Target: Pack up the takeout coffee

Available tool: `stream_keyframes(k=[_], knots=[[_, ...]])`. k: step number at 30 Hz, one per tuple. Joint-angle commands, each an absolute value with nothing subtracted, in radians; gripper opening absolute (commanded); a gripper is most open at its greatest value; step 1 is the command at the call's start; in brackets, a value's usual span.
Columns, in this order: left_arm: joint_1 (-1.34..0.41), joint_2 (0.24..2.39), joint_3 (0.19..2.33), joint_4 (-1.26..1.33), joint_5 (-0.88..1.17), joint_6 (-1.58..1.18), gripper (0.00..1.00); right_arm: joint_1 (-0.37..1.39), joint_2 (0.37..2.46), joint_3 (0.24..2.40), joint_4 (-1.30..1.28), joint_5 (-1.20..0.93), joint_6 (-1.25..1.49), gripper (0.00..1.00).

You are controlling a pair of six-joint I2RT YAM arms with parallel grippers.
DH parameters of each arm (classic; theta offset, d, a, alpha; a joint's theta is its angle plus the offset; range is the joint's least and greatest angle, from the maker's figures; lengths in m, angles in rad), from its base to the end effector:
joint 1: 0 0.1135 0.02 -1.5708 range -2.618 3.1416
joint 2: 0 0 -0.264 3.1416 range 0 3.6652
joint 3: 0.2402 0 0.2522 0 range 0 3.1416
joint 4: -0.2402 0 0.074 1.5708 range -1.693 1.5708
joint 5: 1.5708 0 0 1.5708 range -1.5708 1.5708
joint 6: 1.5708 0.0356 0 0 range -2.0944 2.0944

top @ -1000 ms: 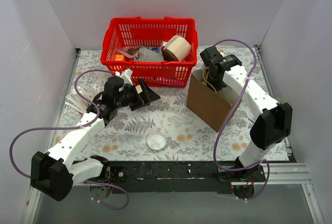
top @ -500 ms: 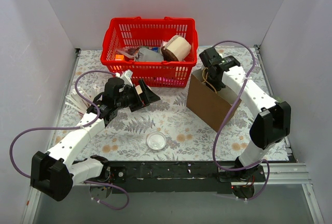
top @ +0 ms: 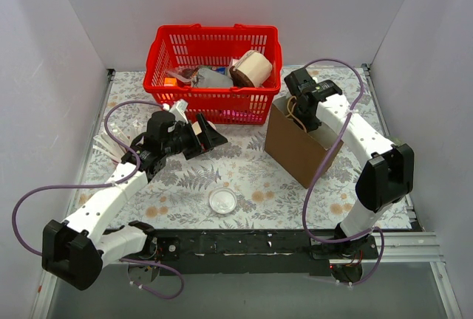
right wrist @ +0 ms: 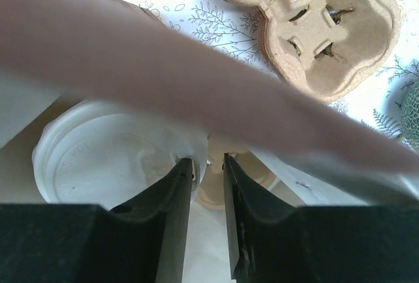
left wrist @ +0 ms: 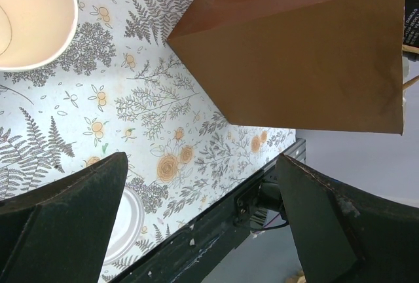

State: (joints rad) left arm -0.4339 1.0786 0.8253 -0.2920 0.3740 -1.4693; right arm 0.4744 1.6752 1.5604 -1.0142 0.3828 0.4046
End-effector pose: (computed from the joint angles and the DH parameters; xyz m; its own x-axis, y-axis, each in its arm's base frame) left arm 0.2114 -0.1123 0.2873 -0.7190 -0.6875 0.1019 -0.3998 0.2892 -0.8698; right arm 0.3116 0.1451 0.3109 -0.8501 -0.0260 -0.5260 0.0576 0.9882 -0.1421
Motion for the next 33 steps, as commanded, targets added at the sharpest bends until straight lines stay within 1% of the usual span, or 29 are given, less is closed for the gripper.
stream_keyframes(k=[1,4,5,10,13,17,20,24,27,30,31,32,33], knots=[[-0.431,1.043,0.821,-0.302,0.364,-1.457,0.98,0.48,1.646,1.589,-1.008,0.38,0.422,0.36],[-0.433,1.042,0.822,-0.301,0.365,-1.46,0.98,0.48,1.628,1.612,-1.008,0.383,0.417,0.41],[-0.431,1.042,0.824,-0.301,0.367,-1.459,0.98,0.48,1.615,1.617,-1.005,0.385,0.416,0.45],[-0.433,1.037,0.825,-0.302,0.367,-1.462,0.98,0.479,1.562,1.651,-0.992,0.382,0.41,0.48],[-0.431,1.034,0.827,-0.302,0.367,-1.465,0.98,0.48,1.53,1.669,-0.979,0.383,0.405,0.53],[-0.431,1.025,0.83,-0.305,0.368,-1.468,0.98,0.48,1.488,1.689,-0.959,0.413,0.402,0.56],[-0.431,1.017,0.844,-0.317,0.362,-1.466,0.98,0.48,1.442,1.706,-0.916,0.374,0.374,0.59],[-0.431,1.005,0.874,-0.337,0.342,-1.46,0.98,0.48,1.358,1.686,-0.804,0.241,0.316,0.63],[-0.431,0.997,0.908,-0.383,0.302,-1.445,0.98,0.48,1.266,1.634,-0.692,0.203,0.281,0.7],[-0.433,0.989,0.954,-0.437,0.253,-1.428,0.98,0.48,1.166,1.565,-0.568,0.189,0.241,0.8],[-0.433,0.988,0.98,-0.469,0.235,-1.421,0.98,0.48,1.11,1.537,-0.531,0.16,0.22,0.84],[-0.433,0.983,0.992,-0.489,0.179,-1.414,0.98,0.48,1.08,1.504,-0.453,0.129,0.183,0.85],[-0.433,0.982,1.011,-0.512,0.145,-1.411,0.98,0.48,1.053,1.446,-0.418,0.048,0.163,0.87]])
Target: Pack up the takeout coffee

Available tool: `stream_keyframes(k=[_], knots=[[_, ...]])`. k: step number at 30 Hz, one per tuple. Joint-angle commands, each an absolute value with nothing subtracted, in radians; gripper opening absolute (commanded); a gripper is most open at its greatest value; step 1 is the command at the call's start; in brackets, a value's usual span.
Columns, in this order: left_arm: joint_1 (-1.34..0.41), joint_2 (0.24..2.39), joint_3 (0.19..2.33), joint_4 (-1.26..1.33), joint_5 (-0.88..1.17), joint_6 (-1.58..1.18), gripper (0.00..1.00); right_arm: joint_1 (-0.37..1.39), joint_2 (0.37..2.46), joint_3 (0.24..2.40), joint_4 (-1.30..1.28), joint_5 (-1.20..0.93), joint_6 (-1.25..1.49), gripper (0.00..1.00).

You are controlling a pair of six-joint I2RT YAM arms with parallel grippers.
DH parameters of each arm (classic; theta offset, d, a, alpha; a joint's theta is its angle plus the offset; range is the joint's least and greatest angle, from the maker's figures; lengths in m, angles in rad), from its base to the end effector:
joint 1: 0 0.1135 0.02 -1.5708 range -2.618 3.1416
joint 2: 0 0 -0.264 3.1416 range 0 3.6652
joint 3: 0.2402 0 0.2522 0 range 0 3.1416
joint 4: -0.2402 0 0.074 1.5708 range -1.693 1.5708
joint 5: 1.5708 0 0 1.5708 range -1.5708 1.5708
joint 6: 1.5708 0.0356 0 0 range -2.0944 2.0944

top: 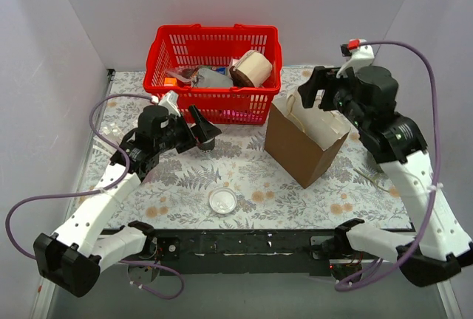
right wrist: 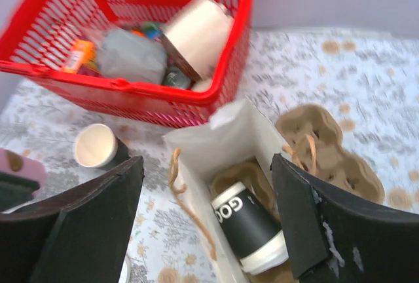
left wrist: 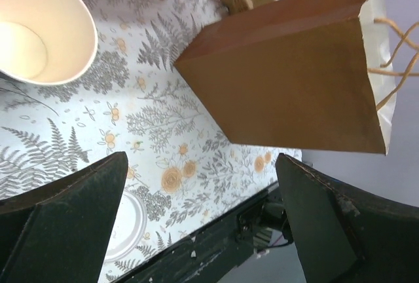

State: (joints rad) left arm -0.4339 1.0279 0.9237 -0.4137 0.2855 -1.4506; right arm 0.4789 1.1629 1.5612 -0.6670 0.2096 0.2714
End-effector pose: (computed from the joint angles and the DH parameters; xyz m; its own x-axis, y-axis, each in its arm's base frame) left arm 0.2022 -0.1047 0.3202 -0.6748 -0.7372 0.0342 -0.3709 0.2987 -0.8793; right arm 0.2011 0.0960 0.4773 -0.3001 0.1396 -0.9436 -0.1995 0.9582 0.2053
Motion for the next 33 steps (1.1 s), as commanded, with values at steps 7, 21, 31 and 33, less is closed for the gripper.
stream_keyframes(k=[7,21,31,33], knots=[[-0.431,0.994,1.199,-0.842,-0.345,-1.416,0.98,0.48,0.901,1.273,-0.299,-0.356,0.029,0.94],[-0.333,1.097,1.391,-1.022,-0.655,-1.434,0.98,0.482,0.799,1.063,-0.242,-0.37,0.023,0.93],[-0.15,1.186,1.382,-0.948,-0.603,-1.382,0.79,0.482,0.842,1.078,-0.313,-0.215,0.017,0.92],[-0.138,1.193,1.374,-0.936,-0.568,-1.368,0.68,0.482,0.844,1.078,-0.318,-0.201,0.017,0.92]])
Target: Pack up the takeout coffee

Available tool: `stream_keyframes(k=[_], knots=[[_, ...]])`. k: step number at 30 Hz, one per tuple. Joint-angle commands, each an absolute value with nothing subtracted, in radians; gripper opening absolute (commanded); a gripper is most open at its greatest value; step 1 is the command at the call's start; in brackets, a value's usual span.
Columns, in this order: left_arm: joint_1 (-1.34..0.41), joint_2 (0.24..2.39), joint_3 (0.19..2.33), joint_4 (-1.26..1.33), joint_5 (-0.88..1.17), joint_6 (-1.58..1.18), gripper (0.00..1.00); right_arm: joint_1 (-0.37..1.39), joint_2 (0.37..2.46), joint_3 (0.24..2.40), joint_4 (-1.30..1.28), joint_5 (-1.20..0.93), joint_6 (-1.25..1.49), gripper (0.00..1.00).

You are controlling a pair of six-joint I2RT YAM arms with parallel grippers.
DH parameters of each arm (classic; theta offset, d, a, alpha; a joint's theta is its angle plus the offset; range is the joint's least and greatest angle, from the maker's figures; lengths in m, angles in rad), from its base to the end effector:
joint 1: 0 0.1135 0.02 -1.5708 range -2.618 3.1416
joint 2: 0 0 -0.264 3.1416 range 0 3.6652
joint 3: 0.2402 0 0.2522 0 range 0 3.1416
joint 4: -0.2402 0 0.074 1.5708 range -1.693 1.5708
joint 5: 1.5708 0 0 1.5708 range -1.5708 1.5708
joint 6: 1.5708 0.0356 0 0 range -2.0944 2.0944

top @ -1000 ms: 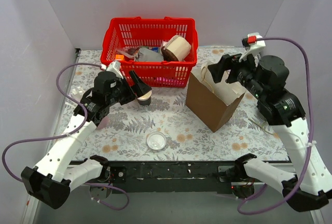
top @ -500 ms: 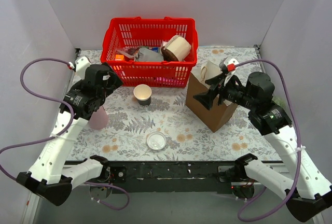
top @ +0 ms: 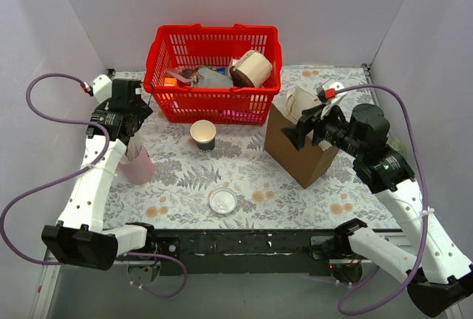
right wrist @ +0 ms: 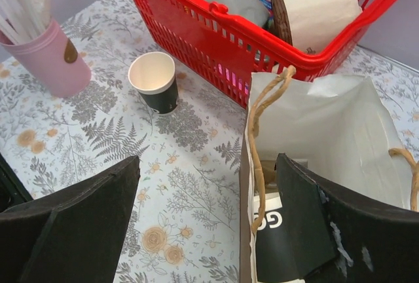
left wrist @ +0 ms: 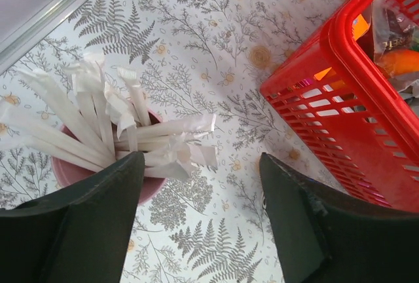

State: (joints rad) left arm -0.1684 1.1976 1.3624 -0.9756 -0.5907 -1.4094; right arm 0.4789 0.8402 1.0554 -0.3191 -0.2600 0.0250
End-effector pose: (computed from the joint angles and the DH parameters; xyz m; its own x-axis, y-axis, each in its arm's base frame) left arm 0.2270 -0.0185 0.3836 0.1211 -0.8521 -0.5092 -0.7437 0.2618 -0.6151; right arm 0.1539 0.0902 0.4098 -0.1088 -0.0293 -0.9936 -0.6697 0.7408 0.0515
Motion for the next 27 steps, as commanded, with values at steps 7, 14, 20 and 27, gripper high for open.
stream_keyframes(k=[7,14,20,27], knots=[[-0.13,1.203,1.367,-0.98,-0.569,-1.384,0.56,0.482,0.854,1.08,-0.327,-0.138,0.018,0.92],[-0.129,1.212,1.353,-0.989,-0.569,-1.384,0.5,0.482,0.857,1.085,-0.334,-0.126,0.017,0.91],[-0.129,1.227,1.362,-1.014,-0.586,-1.396,0.39,0.482,0.851,1.085,-0.336,-0.103,0.015,0.92],[-0.129,1.226,1.35,-1.037,-0.598,-1.401,0.36,0.482,0.854,1.078,-0.33,-0.091,0.017,0.92]])
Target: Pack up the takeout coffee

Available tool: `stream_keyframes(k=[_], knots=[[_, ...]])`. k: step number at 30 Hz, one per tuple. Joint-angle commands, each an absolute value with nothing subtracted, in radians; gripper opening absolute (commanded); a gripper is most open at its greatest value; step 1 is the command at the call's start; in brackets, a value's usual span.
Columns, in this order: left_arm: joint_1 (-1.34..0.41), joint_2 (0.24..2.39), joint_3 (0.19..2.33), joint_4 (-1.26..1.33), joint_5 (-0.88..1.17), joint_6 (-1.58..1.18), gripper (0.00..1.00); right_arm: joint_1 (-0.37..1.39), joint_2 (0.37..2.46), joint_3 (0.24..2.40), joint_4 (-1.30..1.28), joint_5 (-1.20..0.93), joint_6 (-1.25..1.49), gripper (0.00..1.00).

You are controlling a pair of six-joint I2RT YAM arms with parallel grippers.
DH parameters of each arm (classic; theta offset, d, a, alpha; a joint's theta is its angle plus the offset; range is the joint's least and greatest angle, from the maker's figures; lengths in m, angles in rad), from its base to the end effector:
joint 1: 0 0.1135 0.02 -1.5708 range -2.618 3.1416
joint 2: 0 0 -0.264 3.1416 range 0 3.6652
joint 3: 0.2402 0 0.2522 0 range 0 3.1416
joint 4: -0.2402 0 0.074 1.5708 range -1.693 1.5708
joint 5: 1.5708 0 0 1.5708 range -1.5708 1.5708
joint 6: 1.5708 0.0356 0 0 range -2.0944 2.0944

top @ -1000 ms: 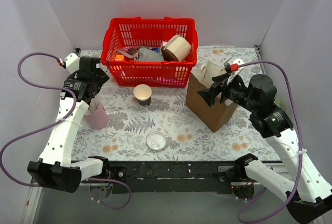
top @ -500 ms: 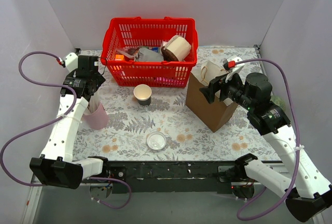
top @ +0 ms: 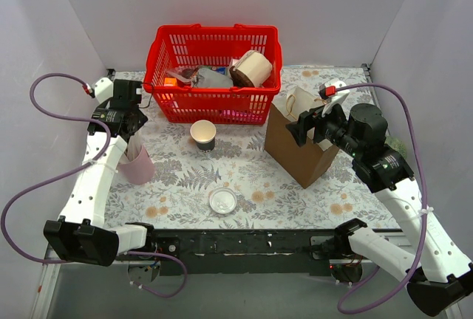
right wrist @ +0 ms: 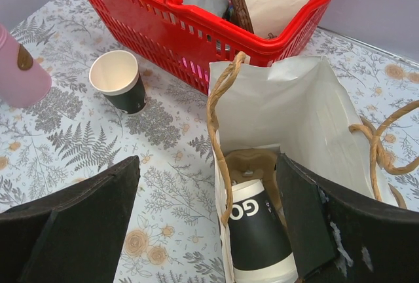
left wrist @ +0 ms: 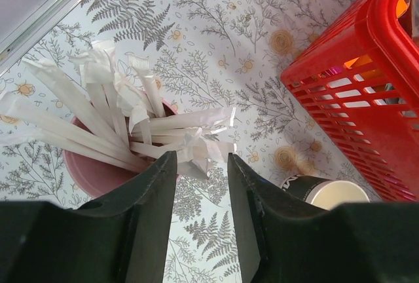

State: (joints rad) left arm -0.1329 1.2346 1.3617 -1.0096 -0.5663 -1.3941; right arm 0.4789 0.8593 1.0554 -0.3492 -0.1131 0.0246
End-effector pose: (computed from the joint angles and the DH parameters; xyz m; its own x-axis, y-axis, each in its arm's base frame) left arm 0.2348 -0.0121 0.3729 0.0879 -0.8499 -0.5196 -0.7933 0.2557 -0.5525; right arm 0.1617 0.0885 0.4033 -0.1490 -0.0498 -0.9876 -0.5533 0.8319 0.0415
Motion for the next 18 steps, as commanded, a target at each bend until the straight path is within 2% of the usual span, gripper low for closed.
stream_keyframes(k=[1,4,9,13,14,18], knots=[[-0.129,1.223,1.348,-1.038,-0.6,-1.402,0.35,0.482,0.856,1.078,-0.33,-0.086,0.015,0.92],[-0.129,1.216,1.344,-1.043,-0.597,-1.402,0.33,0.482,0.859,1.08,-0.333,-0.064,0.017,0.91],[-0.129,1.21,1.342,-1.051,-0.604,-1.405,0.23,0.482,0.858,1.081,-0.336,-0.061,0.017,0.92],[-0.129,1.206,1.351,-1.06,-0.603,-1.411,0.07,0.482,0.853,1.08,-0.333,-0.061,0.017,0.92],[-0.129,1.204,1.358,-1.063,-0.604,-1.414,0.01,0.482,0.851,1.08,-0.334,-0.061,0.017,0.92],[-0.129,1.186,1.385,-1.074,-0.606,-1.41,0.0,0.482,0.853,1.083,-0.336,-0.069,0.017,0.91]])
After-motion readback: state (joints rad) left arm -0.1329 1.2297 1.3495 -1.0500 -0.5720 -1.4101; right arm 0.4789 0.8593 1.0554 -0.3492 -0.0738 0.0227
